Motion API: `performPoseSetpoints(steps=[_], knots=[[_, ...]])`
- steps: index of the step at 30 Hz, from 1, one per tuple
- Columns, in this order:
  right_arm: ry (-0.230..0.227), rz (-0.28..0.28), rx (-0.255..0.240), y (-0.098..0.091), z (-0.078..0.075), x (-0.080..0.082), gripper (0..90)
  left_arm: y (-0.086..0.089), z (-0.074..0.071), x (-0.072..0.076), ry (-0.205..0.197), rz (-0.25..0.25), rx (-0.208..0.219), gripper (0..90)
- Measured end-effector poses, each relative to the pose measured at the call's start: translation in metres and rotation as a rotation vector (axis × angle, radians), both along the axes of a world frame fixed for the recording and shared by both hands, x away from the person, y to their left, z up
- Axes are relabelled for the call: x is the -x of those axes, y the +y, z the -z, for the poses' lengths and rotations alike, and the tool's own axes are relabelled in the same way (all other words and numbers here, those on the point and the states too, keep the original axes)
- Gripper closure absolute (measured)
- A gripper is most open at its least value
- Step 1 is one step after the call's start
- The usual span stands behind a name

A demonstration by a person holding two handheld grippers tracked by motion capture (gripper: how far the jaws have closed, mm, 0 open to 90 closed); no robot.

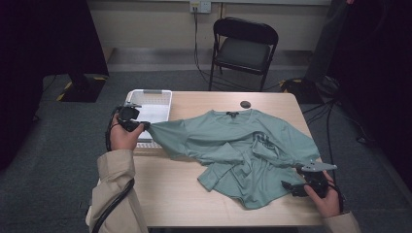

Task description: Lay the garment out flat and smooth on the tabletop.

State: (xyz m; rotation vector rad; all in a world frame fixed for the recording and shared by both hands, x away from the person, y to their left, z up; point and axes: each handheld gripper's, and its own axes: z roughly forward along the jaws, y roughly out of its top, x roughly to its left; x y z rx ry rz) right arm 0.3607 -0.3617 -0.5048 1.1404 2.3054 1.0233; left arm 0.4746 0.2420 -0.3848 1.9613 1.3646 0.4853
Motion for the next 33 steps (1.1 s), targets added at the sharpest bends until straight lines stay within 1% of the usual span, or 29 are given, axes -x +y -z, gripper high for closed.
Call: performPoseSetpoints(steps=[1,2,3,4,5,6,7,8,9,10,12,13,15,17,20,22,24,25,27,33], knots=[[0.000,0.000,0.000,0.000,0.000,0.000,10.5,0.002,0.005,-0.002,0.000,-0.007,0.001,87.9],[0.000,0.000,0.000,0.000,0.000,0.000,10.5,0.002,0.009,-0.004,-0.009,-0.011,-0.001,87.4],[0.000,0.000,0.000,0.000,0.000,0.000,10.5,0.001,0.013,-0.005,-0.016,-0.010,0.004,85.4],[0.000,0.000,0.000,0.000,0.000,0.000,10.5,-0.002,0.016,-0.004,-0.026,-0.014,0.017,81.0],[0.000,0.000,0.000,0.000,0.000,0.000,10.5,-0.005,0.018,-0.004,-0.041,-0.015,0.028,73.3],[0.000,0.000,0.000,0.000,0.000,0.000,10.5,-0.008,0.019,-0.002,-0.061,-0.018,0.022,62.5],[0.000,0.000,0.000,0.000,0.000,0.000,10.5,-0.012,0.019,0.000,-0.079,-0.023,0.011,53.7],[0.000,0.000,0.000,0.000,0.000,0.000,10.5,-0.016,0.018,0.003,-0.086,-0.016,-0.005,46.1],[0.000,0.000,0.000,0.000,0.000,0.000,10.5,-0.020,0.016,0.006,-0.102,-0.013,-0.001,39.5],[0.000,0.000,0.000,0.000,0.000,0.000,10.5,-0.024,0.013,0.010,-0.115,-0.009,0.004,35.6],[0.000,0.000,0.000,0.000,0.000,0.000,10.4,-0.032,0.010,0.016,-0.122,0.003,0.005,26.8],[0.001,0.000,0.000,0.000,0.000,0.000,10.4,-0.037,0.008,0.019,-0.122,0.013,0.003,24.2],[0.000,-0.001,0.000,0.000,0.000,0.000,10.4,-0.045,0.007,0.026,-0.126,0.032,0.010,23.2],[0.000,-0.001,0.000,0.000,0.000,0.000,10.4,-0.053,0.006,0.031,-0.129,0.055,0.017,20.3],[0.000,-0.001,0.001,0.000,0.000,0.000,10.4,-0.064,0.006,0.037,-0.151,0.086,0.033,19.0],[0.000,-0.001,0.001,0.000,0.000,0.000,10.4,-0.070,0.008,0.040,-0.154,0.096,0.058,18.0],[0.000,-0.001,0.001,0.000,0.000,0.000,10.4,-0.075,0.010,0.042,-0.157,0.101,0.073,17.0],[0.000,-0.001,0.000,0.000,0.000,0.000,10.4,-0.077,0.011,0.043,-0.161,0.112,0.069,17.1],[0.000,-0.001,0.001,0.000,0.000,0.000,10.4,-0.082,0.013,0.045,-0.165,0.119,0.089,17.0],[0.000,-0.001,0.001,0.000,0.000,0.000,10.4,-0.092,0.021,0.052,-0.173,0.145,0.105,15.3]])
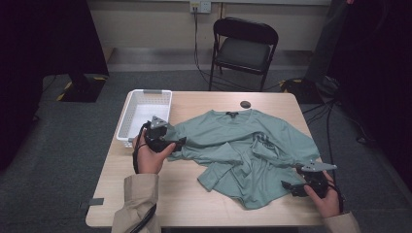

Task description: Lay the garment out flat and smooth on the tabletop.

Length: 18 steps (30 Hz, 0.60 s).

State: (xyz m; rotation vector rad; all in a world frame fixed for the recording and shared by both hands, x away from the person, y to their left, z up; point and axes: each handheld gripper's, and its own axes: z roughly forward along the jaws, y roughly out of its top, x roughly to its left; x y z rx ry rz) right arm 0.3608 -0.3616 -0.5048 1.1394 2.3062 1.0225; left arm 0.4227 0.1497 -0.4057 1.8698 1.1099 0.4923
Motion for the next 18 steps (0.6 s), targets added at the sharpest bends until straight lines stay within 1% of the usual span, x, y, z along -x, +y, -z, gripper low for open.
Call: performPoseSetpoints(steps=[11,18], knots=[[0.000,0.000,0.000,0.000,0.000,0.000,10.3,-0.016,0.014,0.016,-0.022,0.055,0.036,14.7],[0.000,0.000,0.000,0.000,0.000,0.000,10.3,-0.026,0.023,0.023,-0.015,0.090,0.036,14.7]])
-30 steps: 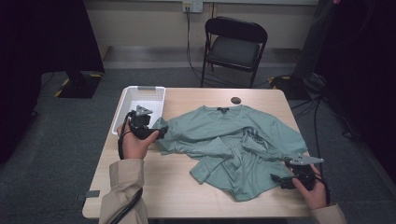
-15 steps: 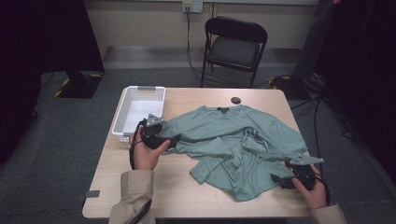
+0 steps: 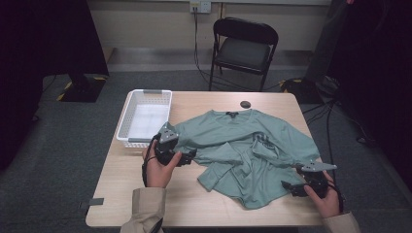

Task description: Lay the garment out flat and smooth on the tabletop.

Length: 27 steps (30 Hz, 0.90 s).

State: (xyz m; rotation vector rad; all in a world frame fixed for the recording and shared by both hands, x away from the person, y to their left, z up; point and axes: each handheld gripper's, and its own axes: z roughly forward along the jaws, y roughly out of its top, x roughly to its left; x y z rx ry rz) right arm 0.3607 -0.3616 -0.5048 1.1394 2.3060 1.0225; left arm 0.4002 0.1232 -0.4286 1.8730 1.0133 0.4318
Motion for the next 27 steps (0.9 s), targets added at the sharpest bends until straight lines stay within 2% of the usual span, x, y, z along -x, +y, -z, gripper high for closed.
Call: performPoseSetpoints(steps=[10,15,20,23,27], knots=[[0.000,0.000,0.000,0.000,0.000,0.000,10.3,-0.016,0.017,0.008,-0.001,0.069,-0.011,14.7],[0.000,0.000,0.000,0.000,0.000,0.000,10.3,-0.024,0.030,0.013,0.014,0.104,-0.010,14.7],[0.000,0.000,0.001,0.000,0.000,0.000,10.2,-0.032,0.045,0.016,0.051,0.134,-0.046,14.8],[0.000,0.000,0.001,0.000,0.000,0.000,10.1,-0.036,0.052,0.018,0.059,0.144,-0.053,14.9],[0.000,0.000,0.001,0.000,0.000,0.000,10.1,-0.040,0.060,0.020,0.072,0.156,-0.085,14.8]])
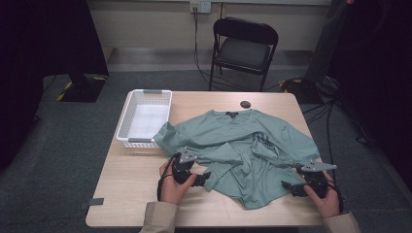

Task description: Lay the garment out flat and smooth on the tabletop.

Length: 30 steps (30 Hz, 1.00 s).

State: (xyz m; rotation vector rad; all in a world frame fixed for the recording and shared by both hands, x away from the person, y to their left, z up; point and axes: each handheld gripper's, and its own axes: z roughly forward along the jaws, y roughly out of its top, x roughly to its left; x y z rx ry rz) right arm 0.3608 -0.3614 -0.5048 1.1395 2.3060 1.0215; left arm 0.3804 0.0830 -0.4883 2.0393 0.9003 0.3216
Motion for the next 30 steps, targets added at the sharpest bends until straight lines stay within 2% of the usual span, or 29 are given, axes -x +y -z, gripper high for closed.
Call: performPoseSetpoints(steps=[5,8,16,20,24,30], knots=[[0.000,0.000,0.000,0.000,0.000,0.000,10.2,-0.001,0.006,0.001,-0.001,0.001,-0.025,15.0],[0.000,0.000,0.000,0.000,0.000,0.000,10.1,0.000,0.010,0.002,0.002,0.001,-0.055,15.1],[0.000,0.000,0.000,0.000,0.000,0.000,10.1,0.003,0.014,0.003,0.012,-0.011,-0.072,15.0],[0.000,0.000,0.000,0.000,0.000,0.000,10.1,0.001,0.014,0.003,0.002,-0.002,-0.081,14.9],[0.000,0.000,0.000,0.000,0.000,0.000,10.1,-0.001,0.015,0.004,-0.006,0.001,-0.110,13.7],[0.001,0.000,0.000,0.000,0.000,0.000,10.1,-0.003,0.015,0.005,-0.010,-0.005,-0.114,13.0]])
